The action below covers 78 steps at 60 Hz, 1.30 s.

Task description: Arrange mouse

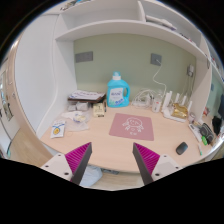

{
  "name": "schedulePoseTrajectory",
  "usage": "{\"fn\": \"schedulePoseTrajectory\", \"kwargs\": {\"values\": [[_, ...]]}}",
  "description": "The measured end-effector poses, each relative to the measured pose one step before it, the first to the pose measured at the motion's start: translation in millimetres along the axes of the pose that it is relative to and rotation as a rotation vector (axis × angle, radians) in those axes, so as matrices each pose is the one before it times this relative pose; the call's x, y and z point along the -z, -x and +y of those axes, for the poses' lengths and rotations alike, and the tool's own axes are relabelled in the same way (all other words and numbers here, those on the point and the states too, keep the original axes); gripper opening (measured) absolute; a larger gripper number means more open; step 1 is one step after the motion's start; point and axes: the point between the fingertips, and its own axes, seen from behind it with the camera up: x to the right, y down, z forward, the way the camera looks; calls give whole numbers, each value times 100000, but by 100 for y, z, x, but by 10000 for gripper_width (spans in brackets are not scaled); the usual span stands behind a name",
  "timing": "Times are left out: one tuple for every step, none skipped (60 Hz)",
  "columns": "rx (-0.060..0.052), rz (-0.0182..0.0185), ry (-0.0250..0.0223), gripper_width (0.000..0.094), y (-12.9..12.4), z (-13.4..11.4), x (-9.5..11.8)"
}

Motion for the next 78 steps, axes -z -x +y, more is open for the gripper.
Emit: {"fn": "schedulePoseTrajectory", "kwargs": {"values": [[-614, 794, 548, 849, -404, 301, -10], [-655, 662, 382, 849, -614, 371, -45], [-647, 616, 299, 849, -756, 452, -123], [-894, 1222, 1108, 848, -281, 140, -85], [-668, 8, -287, 849, -1313, 891, -96], [-911, 695, 351, 849, -846, 500, -98], [-968, 797, 260, 848, -889, 517, -89], [-1126, 1402, 964, 848, -481, 280, -32], [-940, 1418, 998, 847, 546, 253, 377], [-734, 414, 191, 847, -2212, 1033, -643], [-690, 957, 770, 847, -1111, 702, -226], [-583, 915, 683, 847, -1147, 645, -216], [-513, 1001, 624, 848, -1143, 604, -230], [-464, 1085, 518, 849, -1178, 550, -281], [-440, 1114, 391, 849, -1165, 480, -253], [-408, 1247, 370, 849, -1189, 501, -309], [-387, 1253, 358, 849, -1155, 487, -289], [-398, 1202, 333, 849, -1178, 451, -341], [-514, 1117, 120, 851, -1154, 332, -359], [-645, 1015, -75, 851, -1083, 260, -350], [-610, 990, -351, 851, -1071, 197, -399], [-444, 921, -499, 849, -1084, 124, -414], [-244, 843, -536, 848, -1057, 91, -457], [-58, 836, -356, 851, -1037, 148, -491], [29, 969, -1, 849, -1046, 233, -551], [64, 1061, 265, 850, -1054, 231, -582], [44, 917, 237, 850, -976, 163, -555], [-26, 673, -121, 850, -827, 43, -588], [-133, 443, -429, 852, -746, -68, -604], [-269, 324, -583, 852, -700, -87, -636], [-295, 246, -483, 852, -620, -29, -638], [-235, 217, -277, 850, -614, 11, -670], [-243, 176, -83, 852, -584, 64, -697], [-271, 154, 87, 850, -540, 27, -698], [-437, 70, 108, 850, -514, -9, -729], [-513, -55, 2, 849, -438, 22, -711], [-553, -200, 7, 850, -350, -18, -735], [-569, -341, 73, 848, -317, -26, -715], [-621, -331, 90, 849, -296, -53, -734], [-651, -330, 72, 850, -288, -60, -690], [-617, -304, 23, 851, -258, -107, -666], [-593, -254, 45, 849, -262, -138, -616], [-578, -212, 63, 848, -244, -144, -581], [-625, -153, 79, 849, -232, -171, -596], [-636, -114, 118, 849, -223, -149, -552], [-655, -126, 149, 848, -187, -187, -508], [-658, -135, 224, 849, -163, -161, -496], [-767, -139, 391, 850, -100, -156, -401], [-464, -66, -813, 846, -110, -552, -307], [-419, -341, -870, 847, -15, -566, -319], [-470, -759, -583, 854, 72, -417, -314], [-607, 19, -246, 857, -105, -354, -323], [-508, -343, -182, 855, 39, -319, -350], [-483, -663, -24, 848, 96, -282, -363], [-488, -316, 107, 846, 14, -221, -375], [-365, -391, 257, 844, 103, -201, -342], [-372, -407, 366, 843, 106, -150, -347], [-171, 20, 18, 842, 163, -242, -378], [-208, -299, 105, 840, 131, -248, -295], [-93, -131, 96, 837, 120, -232, -238], [94, -46, 80, 831, 75, -227, -249], [184, 161, 165, 817, 50, -175, -267], [253, 409, 285, 800, -7, -132, -268], [425, 643, 378, 780, -30, -63, -287], [583, 743, 461, 755, -27, -29, -252], [631, 402, 306, 724, -307, -76, -437], [890, 1819, 203, 690, 165, -39, 8], [1107, 1693, 153, 659, -95, -49, -199], [1227, 1824, 347, 623, -154, 4, -200], [1492, 1469, 132, 604, -6, -135, -144], [880, 433, -583, 587, 177, -274, -98], [770, 636, -183, 563, 92, -95, -138], [704, 118, 130, 537, 203, -41, -72], [568, -714, -160, 495, -153, -64, -42], [394, -216, 174, 479, 310, -1, -80], [340, 242, 466, 477, 81, 23, -19], [289, 764, -49, 474, -44, -95, 3], [313, 637, 116, 467, -16, -10, -35]]}}
